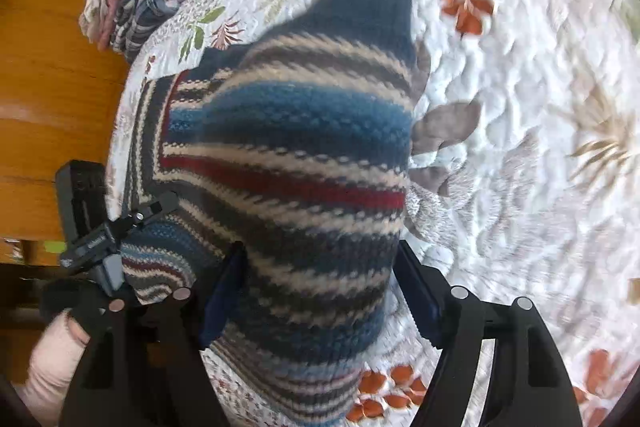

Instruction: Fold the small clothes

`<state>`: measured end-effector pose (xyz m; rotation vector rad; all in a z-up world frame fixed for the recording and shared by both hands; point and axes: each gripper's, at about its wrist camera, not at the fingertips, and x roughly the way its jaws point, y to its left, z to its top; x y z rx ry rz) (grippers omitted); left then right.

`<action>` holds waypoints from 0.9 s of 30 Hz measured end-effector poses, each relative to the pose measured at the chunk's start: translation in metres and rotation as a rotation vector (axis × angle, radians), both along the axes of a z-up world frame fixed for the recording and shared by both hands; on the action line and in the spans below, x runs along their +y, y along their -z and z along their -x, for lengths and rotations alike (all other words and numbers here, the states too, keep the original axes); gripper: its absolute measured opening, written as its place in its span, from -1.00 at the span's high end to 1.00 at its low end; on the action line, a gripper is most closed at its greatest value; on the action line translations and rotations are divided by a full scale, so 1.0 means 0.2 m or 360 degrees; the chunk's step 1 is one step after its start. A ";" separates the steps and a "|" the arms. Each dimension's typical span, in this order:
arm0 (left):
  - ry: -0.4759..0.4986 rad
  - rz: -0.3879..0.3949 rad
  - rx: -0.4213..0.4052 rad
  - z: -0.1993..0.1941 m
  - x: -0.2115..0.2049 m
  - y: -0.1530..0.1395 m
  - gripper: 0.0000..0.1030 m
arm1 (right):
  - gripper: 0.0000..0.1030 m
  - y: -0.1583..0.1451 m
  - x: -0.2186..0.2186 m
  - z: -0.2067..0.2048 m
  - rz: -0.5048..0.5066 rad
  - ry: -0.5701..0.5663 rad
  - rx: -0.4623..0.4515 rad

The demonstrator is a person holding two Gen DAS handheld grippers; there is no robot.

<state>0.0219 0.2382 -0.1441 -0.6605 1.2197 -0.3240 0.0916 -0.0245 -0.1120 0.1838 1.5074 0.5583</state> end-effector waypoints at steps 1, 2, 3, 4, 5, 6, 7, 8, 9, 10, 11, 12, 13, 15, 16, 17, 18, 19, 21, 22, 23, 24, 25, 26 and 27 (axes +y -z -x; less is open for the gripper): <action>-0.0004 -0.0075 0.0000 0.01 0.00 -0.05 -0.27 | -0.45 -0.05 -0.01 0.01 0.0043 0.0003 -0.0054; -0.0004 -0.0121 -0.0006 0.03 0.00 -0.09 -0.26 | -0.45 -0.11 -0.02 0.03 0.0069 0.0049 -0.0124; -0.0010 -0.0206 -0.0020 0.04 -0.01 -0.15 -0.26 | -0.45 -0.16 -0.05 0.06 0.0064 0.0085 -0.0168; -0.0015 -0.0302 -0.0059 0.07 -0.02 -0.21 -0.26 | -0.45 -0.20 -0.05 0.10 0.0041 0.0119 -0.0194; -0.0025 -0.0349 -0.0103 0.10 -0.02 -0.27 -0.27 | -0.45 -0.22 -0.06 0.13 0.0015 0.0144 -0.0213; -0.0043 -0.0435 -0.0138 0.13 -0.03 -0.32 -0.30 | -0.44 -0.27 -0.06 0.18 0.0008 0.0159 -0.0254; -0.0055 -0.0500 -0.0152 0.14 -0.04 -0.36 -0.31 | -0.44 -0.29 -0.03 0.23 0.0051 0.0161 -0.0296; -0.0060 -0.0535 -0.0193 0.18 -0.06 -0.41 -0.31 | -0.44 -0.31 -0.02 0.30 0.0133 0.0153 -0.0358; -0.0058 -0.0561 -0.0222 0.22 -0.08 -0.44 -0.33 | -0.44 -0.32 0.00 0.35 0.0192 0.0137 -0.0394; -0.0053 -0.0597 -0.0241 0.21 -0.12 -0.47 -0.33 | -0.44 -0.32 0.02 0.39 0.0243 0.0124 -0.0413; -0.0043 -0.0613 -0.0266 0.25 -0.14 -0.49 -0.34 | -0.44 -0.30 0.03 0.45 0.0286 0.0125 -0.0417; -0.0026 -0.0632 -0.0289 0.28 -0.16 -0.50 -0.36 | -0.43 -0.28 0.02 0.47 0.0288 0.0135 -0.0395; -0.0012 -0.0654 -0.0299 0.32 -0.17 -0.49 -0.36 | -0.42 -0.24 -0.01 0.51 0.0292 0.0151 -0.0360; 0.0017 -0.0714 -0.0298 0.36 -0.23 -0.47 -0.36 | -0.42 -0.19 -0.06 0.55 0.0323 0.0177 -0.0313; 0.0023 -0.0729 -0.0283 0.38 -0.23 -0.44 -0.36 | -0.42 -0.16 -0.07 0.56 0.0347 0.0185 -0.0294; 0.0019 -0.0740 -0.0260 0.39 -0.23 -0.41 -0.36 | -0.42 -0.15 -0.09 0.57 0.0366 0.0190 -0.0288; 0.0010 -0.0757 -0.0237 0.39 -0.23 -0.38 -0.36 | -0.42 -0.14 -0.11 0.58 0.0397 0.0195 -0.0285; 0.0001 -0.0776 -0.0214 0.40 -0.22 -0.35 -0.36 | -0.42 -0.12 -0.13 0.58 0.0436 0.0197 -0.0276; -0.0018 -0.0805 -0.0154 0.40 -0.19 -0.28 -0.40 | -0.42 -0.07 -0.15 0.59 0.0468 0.0198 -0.0226; -0.0028 -0.0813 -0.0133 0.40 -0.18 -0.25 -0.42 | -0.42 -0.04 -0.16 0.59 0.0471 0.0199 -0.0200; -0.0039 -0.0814 -0.0109 0.39 -0.16 -0.22 -0.46 | -0.43 -0.03 -0.16 0.59 0.0475 0.0197 -0.0189; -0.0047 -0.0801 -0.0086 0.39 -0.14 -0.19 -0.50 | -0.44 -0.02 -0.16 0.59 0.0479 0.0193 -0.0183; -0.0058 -0.0777 -0.0074 0.39 -0.12 -0.18 -0.50 | -0.44 -0.01 -0.16 0.58 0.0482 0.0190 -0.0173; -0.0067 -0.0755 -0.0070 0.39 -0.11 -0.17 -0.50 | -0.45 0.00 -0.17 0.58 0.0484 0.0189 -0.0164; -0.0074 -0.0739 -0.0068 0.40 -0.10 -0.17 -0.50 | -0.45 0.01 -0.17 0.58 0.0483 0.0187 -0.0149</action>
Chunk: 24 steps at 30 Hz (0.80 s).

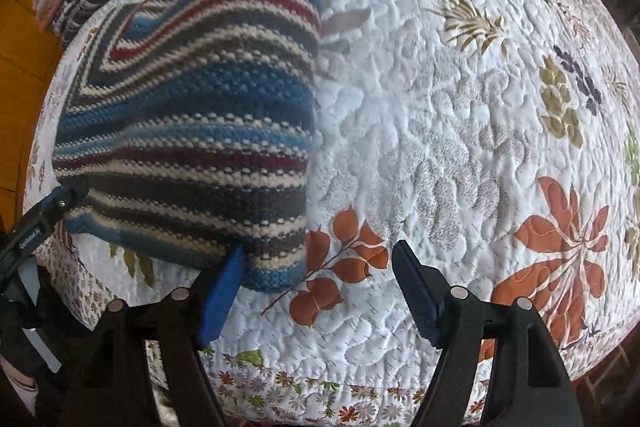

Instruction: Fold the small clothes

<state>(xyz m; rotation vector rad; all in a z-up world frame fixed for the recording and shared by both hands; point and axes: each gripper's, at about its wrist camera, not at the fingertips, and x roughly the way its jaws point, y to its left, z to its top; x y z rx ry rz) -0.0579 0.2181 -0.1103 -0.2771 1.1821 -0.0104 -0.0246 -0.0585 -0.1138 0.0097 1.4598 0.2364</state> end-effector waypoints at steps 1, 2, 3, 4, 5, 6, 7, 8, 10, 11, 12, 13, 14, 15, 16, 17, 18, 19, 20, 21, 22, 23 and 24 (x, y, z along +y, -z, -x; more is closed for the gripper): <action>-0.0007 0.0017 0.0000 0.00 0.01 0.00 -0.50 | -0.45 0.01 0.00 0.00 -0.0005 0.0005 0.0006; -0.0012 0.0026 -0.0001 0.01 0.02 -0.01 -0.50 | -0.45 0.00 -0.02 0.00 -0.0017 0.0016 0.0006; -0.0020 0.0033 -0.0001 0.02 0.02 -0.03 -0.50 | -0.45 -0.01 -0.02 0.00 -0.0027 0.0025 0.0000; -0.0037 0.0058 -0.0005 0.03 0.03 -0.05 -0.50 | -0.45 -0.02 -0.04 0.00 -0.0041 0.0040 -0.0016; -0.0045 0.0085 -0.0008 0.05 0.03 -0.08 -0.49 | -0.46 -0.05 -0.05 0.00 -0.0048 0.0062 -0.0051; -0.0056 0.0118 -0.0006 0.06 0.04 -0.10 -0.48 | -0.46 -0.08 -0.06 0.01 -0.0044 0.0069 -0.0079; -0.0067 0.0136 -0.0001 0.07 0.04 -0.13 -0.48 | -0.47 -0.12 -0.08 0.02 -0.0036 0.0076 -0.0126; -0.0073 0.0149 -0.0001 0.09 0.04 -0.15 -0.48 | -0.55 -0.16 -0.08 0.03 -0.0042 0.0082 -0.0169; -0.0087 0.0163 -0.0007 0.12 0.04 -0.20 -0.48 | -0.67 -0.24 -0.11 0.07 -0.0075 0.0103 -0.0259; -0.0091 0.0170 -0.0013 0.14 0.05 -0.23 -0.49 | -0.70 -0.28 -0.11 0.10 -0.0100 0.0107 -0.0298; -0.0094 0.0167 -0.0016 0.16 0.04 -0.25 -0.52 | -0.75 -0.31 -0.11 0.12 -0.0112 0.0107 -0.0322; -0.0098 0.0152 -0.0014 0.18 0.04 -0.27 -0.54 | -0.80 -0.33 -0.10 0.14 -0.0110 0.0109 -0.0349; -0.0101 0.0129 -0.0018 0.21 0.04 -0.29 -0.57 | -0.83 -0.35 -0.10 0.16 -0.0103 0.0111 -0.0374; -0.0103 0.0109 -0.0021 0.23 0.03 -0.31 -0.60 | -0.83 -0.37 -0.09 0.19 -0.0094 0.0105 -0.0404; -0.0103 0.0096 -0.0022 0.24 0.03 -0.32 -0.61 | -0.83 -0.38 -0.05 0.20 -0.0087 0.0096 -0.0415; -0.0101 0.0074 -0.0018 0.27 0.02 -0.33 -0.65 | -0.84 -0.39 -0.04 0.22 -0.0075 0.0088 -0.0425; -0.0100 0.0056 -0.0018 0.28 0.01 -0.34 -0.68 | -0.85 -0.40 -0.03 0.25 -0.0050 0.0084 -0.0431; -0.0099 0.0040 -0.0022 0.30 0.01 -0.35 -0.69 | -0.91 -0.41 -0.01 0.26 -0.0024 0.0085 -0.0433; -0.0095 0.0013 -0.0029 0.32 0.01 -0.36 -0.72 | -0.92 -0.41 0.00 0.28 -0.0010 0.0085 -0.0439; -0.0096 -0.0008 -0.0031 0.33 0.01 -0.37 -0.77 | -0.92 -0.42 0.01 0.31 -0.0002 0.0078 -0.0451; -0.0093 -0.0044 -0.0044 0.35 0.00 -0.38 -0.77 | -0.92 -0.42 0.02 0.33 0.0004 0.0069 -0.0457; -0.0088 -0.0069 -0.0045 0.37 -0.01 -0.38 -0.77 | -0.92 -0.42 0.03 0.35 0.0014 0.0058 -0.0461; -0.0080 -0.0089 -0.0042 0.39 -0.02 -0.38 -0.77 | -0.92 -0.41 0.04 0.37 0.0027 0.0056 -0.0460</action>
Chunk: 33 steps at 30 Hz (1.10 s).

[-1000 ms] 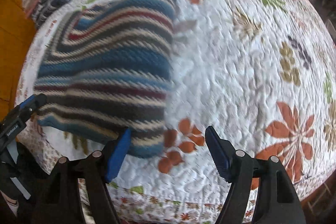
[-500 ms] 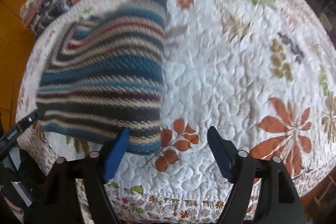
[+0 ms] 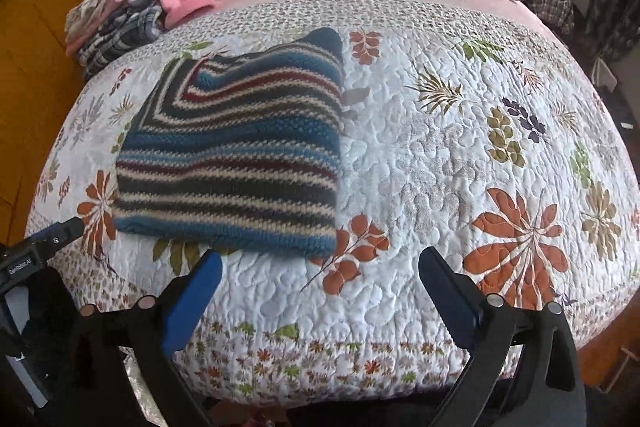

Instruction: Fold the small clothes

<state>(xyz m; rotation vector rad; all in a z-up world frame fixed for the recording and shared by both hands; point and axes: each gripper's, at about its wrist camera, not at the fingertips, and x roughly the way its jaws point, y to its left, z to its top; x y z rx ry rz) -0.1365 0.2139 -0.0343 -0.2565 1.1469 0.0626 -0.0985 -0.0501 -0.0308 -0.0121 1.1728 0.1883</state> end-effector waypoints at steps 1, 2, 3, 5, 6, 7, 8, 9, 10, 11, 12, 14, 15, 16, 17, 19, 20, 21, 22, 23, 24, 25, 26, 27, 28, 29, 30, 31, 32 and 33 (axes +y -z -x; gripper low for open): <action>0.0003 -0.0013 0.0004 0.01 -0.01 0.00 -0.77 | -0.92 0.00 0.00 0.02 0.0018 0.0004 0.0004; 0.0010 -0.0035 0.0014 0.03 -0.02 0.00 -0.78 | -0.92 0.00 0.01 0.03 0.0031 0.0011 0.0009; 0.0018 -0.0053 0.0019 0.04 -0.04 0.00 -0.78 | -0.92 0.01 0.01 0.05 0.0040 0.0024 0.0017; 0.0037 -0.0082 0.0012 0.07 -0.06 0.00 -0.78 | -0.92 0.01 0.02 0.09 0.0021 0.0029 0.0026; 0.0046 -0.0100 0.0005 0.09 -0.07 -0.01 -0.78 | -0.92 0.01 0.02 0.10 0.0010 0.0029 0.0026; 0.0053 -0.0120 -0.0001 0.10 -0.09 -0.01 -0.78 | -0.92 0.01 0.03 0.11 0.0002 0.0028 0.0026; 0.0061 -0.0141 -0.0007 0.11 -0.10 -0.02 -0.80 | -0.92 0.01 0.03 0.13 0.0001 0.0025 0.0025; 0.0071 -0.0149 -0.0017 0.12 -0.11 -0.02 -0.80 | -0.92 0.01 0.04 0.14 0.0006 0.0024 0.0023; 0.0075 -0.0152 -0.0022 0.13 -0.12 -0.03 -0.80 | -0.92 0.01 0.05 0.15 0.0017 0.0023 0.0023; 0.0075 -0.0154 -0.0028 0.14 -0.13 -0.03 -0.80 | -0.92 0.01 0.06 0.17 0.0037 0.0019 0.0024; 0.0074 -0.0156 -0.0033 0.15 -0.13 -0.03 -0.80 | -0.92 0.01 0.07 0.18 0.0051 0.0014 0.0022; 0.0072 -0.0174 -0.0042 0.16 -0.13 -0.04 -0.80 | -0.92 0.02 0.09 0.20 0.0066 0.0000 0.0015; 0.0073 -0.0186 -0.0047 0.17 -0.14 -0.04 -0.80 | -0.92 0.02 0.10 0.21 0.0060 -0.0010 0.0011; 0.0072 -0.0195 -0.0049 0.17 -0.14 -0.04 -0.80 | -0.92 0.01 0.10 0.22 0.0057 -0.0015 0.0009; 0.0069 -0.0205 -0.0052 0.18 -0.14 -0.04 -0.80 | -0.92 0.01 0.11 0.22 0.0059 -0.0016 0.0010; 0.0068 -0.0208 -0.0063 0.19 -0.15 -0.05 -0.81 | -0.92 0.02 0.12 0.23 0.0074 -0.0011 0.0017; 0.0068 -0.0208 -0.0069 0.20 -0.15 -0.06 -0.82 | -0.92 0.02 0.13 0.24 0.0090 -0.0008 0.0022; 0.0064 -0.0218 -0.0067 0.20 -0.16 -0.06 -0.85 | -0.92 0.02 0.14 0.24 0.0101 -0.0008 0.0022; 0.0058 -0.0241 -0.0059 0.21 -0.16 -0.06 -0.87 | -0.92 0.02 0.14 0.24 0.0109 -0.0010 0.0018; 0.0063 -0.0247 -0.0062 0.21 -0.17 -0.05 -0.87 | -0.92 0.02 0.14 0.25 0.0117 -0.0008 0.0013; 0.0064 -0.0245 -0.0065 0.21 -0.17 -0.05 -0.87 | -0.92 0.02 0.15 0.25 0.0125 -0.0006 0.0002; 0.0061 -0.0242 -0.0066 0.21 -0.17 -0.05 -0.87 | -0.92 0.02 0.15 0.26 0.0128 -0.0007 -0.0006; 0.0054 -0.0235 -0.0064 0.21 -0.16 -0.05 -0.87 | -0.92 0.01 0.15 0.26 0.0129 -0.0007 -0.0014; 0.0049 -0.0225 -0.0061 0.22 -0.16 -0.05 -0.87 | -0.92 0.01 0.15 0.27 0.0130 -0.0006 -0.0020; 0.0046 -0.0221 -0.0059 0.22 -0.16 -0.05 -0.87 | -0.92 0.01 0.15 0.27 0.0134 -0.0003 -0.0024; 0.0040 -0.0217 -0.0059 0.22 -0.16 -0.05 -0.87 | -0.92 0.01 0.15 0.27 0.0136 -0.0001 -0.0027; 0.0037 -0.0216 -0.0061 0.22 -0.16 -0.05 -0.87 | -0.92 0.01 0.15 0.27 0.0139 0.0001 -0.0032; 0.0036 -0.0218 -0.0063 0.22 -0.16 -0.05 -0.87 | -0.92 0.01 0.15 0.27 0.0142 0.0003 -0.0038; 0.0039 -0.0225 -0.0067 0.23 -0.17 -0.05 -0.87 | -0.92 0.00 0.15 0.27 0.0146 0.0003 -0.0048; 0.0041 -0.0235 -0.0068 0.23 -0.17 -0.05 -0.87 | -0.92 0.00 0.15 0.27 0.0144 -0.0003 -0.0054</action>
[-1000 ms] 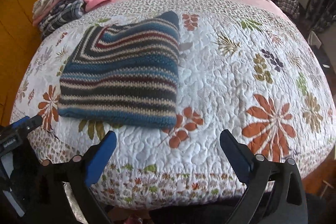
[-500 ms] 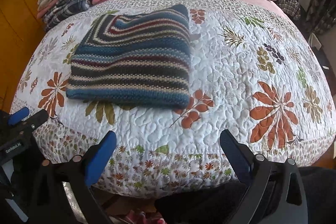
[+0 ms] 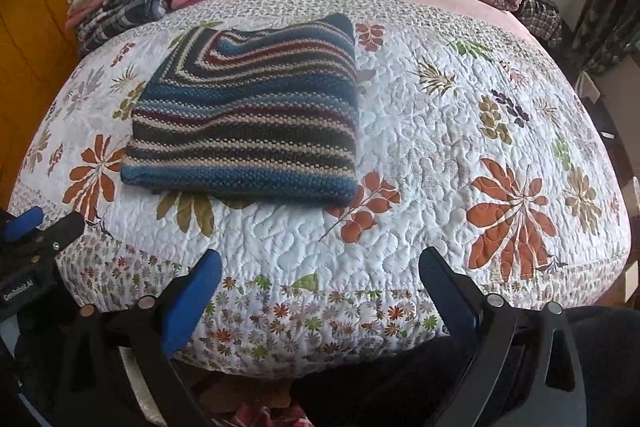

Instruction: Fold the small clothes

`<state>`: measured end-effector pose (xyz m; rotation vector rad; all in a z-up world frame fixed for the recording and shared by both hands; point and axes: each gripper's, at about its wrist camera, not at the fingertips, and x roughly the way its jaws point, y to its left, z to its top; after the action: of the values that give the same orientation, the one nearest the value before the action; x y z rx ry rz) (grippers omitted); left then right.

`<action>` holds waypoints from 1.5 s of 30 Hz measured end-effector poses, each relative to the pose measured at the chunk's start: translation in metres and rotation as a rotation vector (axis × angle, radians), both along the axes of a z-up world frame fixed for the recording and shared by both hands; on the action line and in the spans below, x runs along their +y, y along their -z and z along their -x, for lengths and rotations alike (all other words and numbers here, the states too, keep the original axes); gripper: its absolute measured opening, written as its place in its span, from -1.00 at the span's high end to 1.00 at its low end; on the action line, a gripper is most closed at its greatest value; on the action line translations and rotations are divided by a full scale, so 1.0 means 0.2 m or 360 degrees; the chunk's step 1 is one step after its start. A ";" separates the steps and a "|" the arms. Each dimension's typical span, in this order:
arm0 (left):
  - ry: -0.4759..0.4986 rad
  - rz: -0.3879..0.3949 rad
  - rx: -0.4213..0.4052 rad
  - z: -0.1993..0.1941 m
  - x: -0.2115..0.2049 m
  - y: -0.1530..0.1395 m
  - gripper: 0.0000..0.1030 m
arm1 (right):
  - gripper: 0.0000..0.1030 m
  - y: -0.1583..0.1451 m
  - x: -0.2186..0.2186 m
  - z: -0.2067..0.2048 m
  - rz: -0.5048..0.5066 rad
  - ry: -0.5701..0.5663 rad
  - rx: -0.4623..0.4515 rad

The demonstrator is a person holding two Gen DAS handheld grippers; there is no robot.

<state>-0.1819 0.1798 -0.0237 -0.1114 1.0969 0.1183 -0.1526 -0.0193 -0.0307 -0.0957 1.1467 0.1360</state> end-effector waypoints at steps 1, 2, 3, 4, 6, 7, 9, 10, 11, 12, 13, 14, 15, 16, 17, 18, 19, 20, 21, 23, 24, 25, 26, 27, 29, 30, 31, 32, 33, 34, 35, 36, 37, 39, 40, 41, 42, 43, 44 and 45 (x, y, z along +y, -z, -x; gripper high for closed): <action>0.0004 -0.0011 -0.0004 0.00 -0.01 0.00 -0.87 | -0.92 -0.01 0.01 0.00 -0.0013 -0.0016 -0.0011; 0.0007 -0.0018 -0.0007 0.00 -0.01 0.00 -0.87 | -0.92 -0.02 0.01 0.01 -0.0025 -0.0034 -0.0028; 0.0010 -0.0022 -0.0007 0.01 -0.02 0.00 -0.87 | -0.92 -0.03 0.02 0.01 -0.0027 -0.0046 -0.0044; 0.0015 -0.0021 -0.0006 0.01 -0.02 0.00 -0.87 | -0.92 -0.04 0.02 0.01 -0.0010 -0.0051 -0.0066; 0.0015 -0.0022 -0.0011 0.01 -0.03 -0.01 -0.87 | -0.92 -0.05 0.04 0.02 0.0053 -0.0048 -0.0098; 0.0014 -0.0028 -0.0014 0.02 -0.03 -0.01 -0.87 | -0.92 -0.05 0.05 0.02 0.0073 -0.0047 -0.0109; 0.0014 -0.0034 -0.0017 0.02 -0.03 -0.01 -0.87 | -0.92 -0.05 0.05 0.01 0.0081 -0.0040 -0.0118; 0.0011 -0.0036 -0.0020 0.02 -0.03 -0.01 -0.87 | -0.92 -0.05 0.04 0.01 0.0061 -0.0038 -0.0105; 0.0004 -0.0036 -0.0026 0.02 -0.03 -0.02 -0.87 | -0.92 -0.05 0.04 0.00 0.0041 -0.0037 -0.0089; 0.0000 -0.0036 -0.0031 0.02 -0.03 -0.02 -0.87 | -0.92 -0.04 0.03 -0.01 0.0008 -0.0027 -0.0059; -0.0003 -0.0037 -0.0036 0.02 -0.03 -0.02 -0.87 | -0.92 -0.03 0.02 -0.02 -0.0013 -0.0014 -0.0038; -0.0004 -0.0041 -0.0044 0.02 -0.03 -0.02 -0.87 | -0.92 -0.02 0.02 -0.02 -0.0023 -0.0004 -0.0029; -0.0002 -0.0043 -0.0049 0.01 -0.03 -0.03 -0.87 | -0.92 -0.02 0.01 -0.03 -0.0032 0.0011 -0.0018; 0.0000 -0.0044 -0.0051 0.01 -0.03 -0.03 -0.87 | -0.92 -0.02 0.00 -0.03 -0.0040 0.0023 -0.0010; 0.0004 -0.0043 -0.0051 0.01 -0.04 -0.03 -0.87 | -0.92 -0.01 0.00 -0.04 -0.0043 0.0027 -0.0006; 0.0006 -0.0040 -0.0050 0.01 -0.04 -0.02 -0.87 | -0.92 -0.01 0.00 -0.04 -0.0046 0.0032 -0.0001; 0.0008 -0.0037 -0.0049 0.00 -0.04 -0.02 -0.87 | -0.92 -0.01 0.00 -0.04 -0.0045 0.0033 0.0000; 0.0013 -0.0036 -0.0047 0.00 -0.04 -0.02 -0.87 | -0.92 -0.01 0.00 -0.04 -0.0040 0.0035 -0.0001; 0.0018 -0.0039 -0.0045 0.00 -0.05 -0.02 -0.87 | -0.92 -0.01 0.01 -0.04 -0.0033 0.0037 -0.0005; 0.0023 -0.0041 -0.0043 0.00 -0.06 -0.01 -0.87 | -0.92 -0.01 0.01 -0.04 -0.0030 0.0038 -0.0010; 0.0024 -0.0041 -0.0042 0.00 -0.06 -0.01 -0.87 | -0.92 -0.01 0.00 -0.04 -0.0030 0.0040 -0.0008; 0.0024 -0.0042 -0.0042 0.00 -0.06 -0.01 -0.87 | -0.92 -0.01 0.00 -0.05 -0.0029 0.0042 -0.0004; 0.0024 -0.0044 -0.0042 0.00 -0.07 -0.01 -0.87 | -0.92 0.00 0.00 -0.05 -0.0026 0.0047 0.0001; 0.0025 -0.0047 -0.0042 -0.01 -0.07 -0.01 -0.87 | -0.92 0.00 0.00 -0.05 -0.0026 0.0048 0.0003; 0.0026 -0.0051 -0.0040 -0.01 -0.07 -0.01 -0.87 | -0.92 0.00 0.00 -0.05 -0.0026 0.0050 0.0003; 0.0027 -0.0050 -0.0039 -0.01 -0.07 0.00 -0.87 | -0.92 0.00 0.00 -0.05 -0.0026 0.0049 0.0002; 0.0027 -0.0050 -0.0038 -0.01 -0.07 0.00 -0.87 | -0.92 0.00 0.00 -0.05 -0.0027 0.0049 0.0003; 0.0027 -0.0051 -0.0037 -0.02 -0.07 0.00 -0.87 | -0.92 0.00 0.00 -0.05 -0.0026 0.0051 0.0003; 0.0025 -0.0051 -0.0038 -0.02 -0.07 0.00 -0.87 | -0.92 0.00 0.00 -0.05 -0.0026 0.0052 0.0003; 0.0025 -0.0050 -0.0038 -0.02 -0.08 0.00 -0.87 | -0.92 0.00 -0.01 -0.05 -0.0027 0.0054 0.0004; 0.0025 -0.0048 -0.0037 -0.02 -0.07 0.00 -0.87 | -0.92 0.00 -0.01 -0.05 -0.0028 0.0058 0.0007; 0.0026 -0.0047 -0.0036 -0.02 -0.07 0.00 -0.87 | -0.92 0.01 -0.01 -0.06 -0.0030 0.0060 0.0009; 0.0025 -0.0045 -0.0035 -0.03 -0.08 0.00 -0.87 | -0.92 0.01 -0.01 -0.06 -0.0032 0.0064 0.0011; 0.0025 -0.0045 -0.0034 -0.03 -0.07 0.01 -0.87 | -0.92 0.01 -0.02 -0.06 -0.0034 0.0072 0.0012; 0.0023 -0.0045 -0.0034 -0.03 -0.07 0.01 -0.87 | -0.92 0.01 -0.02 -0.06 -0.0034 0.0076 0.0012; 0.0025 -0.0043 -0.0035 -0.03 -0.07 0.01 -0.87 | -0.92 0.01 -0.02 -0.06 -0.0033 0.0079 0.0011; 0.0026 -0.0044 -0.0036 -0.03 -0.07 0.01 -0.87 | -0.92 0.01 -0.02 -0.06 -0.0031 0.0078 0.0010; 0.0028 -0.0044 -0.0036 -0.03 -0.07 0.01 -0.87 | -0.92 0.01 -0.02 -0.06 -0.0028 0.0078 0.0010; 0.0028 -0.0044 -0.0036 -0.03 -0.07 0.01 -0.87 | -0.92 0.01 -0.02 -0.06 -0.0024 0.0078 0.0010; 0.0030 -0.0045 -0.0035 -0.03 -0.07 0.01 -0.87 | -0.92 0.01 -0.02 -0.06 -0.0021 0.0079 0.0009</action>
<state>-0.1764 0.1663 -0.0251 -0.0768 1.0738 0.1156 -0.1409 -0.0228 -0.0329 -0.0550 1.1531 0.1001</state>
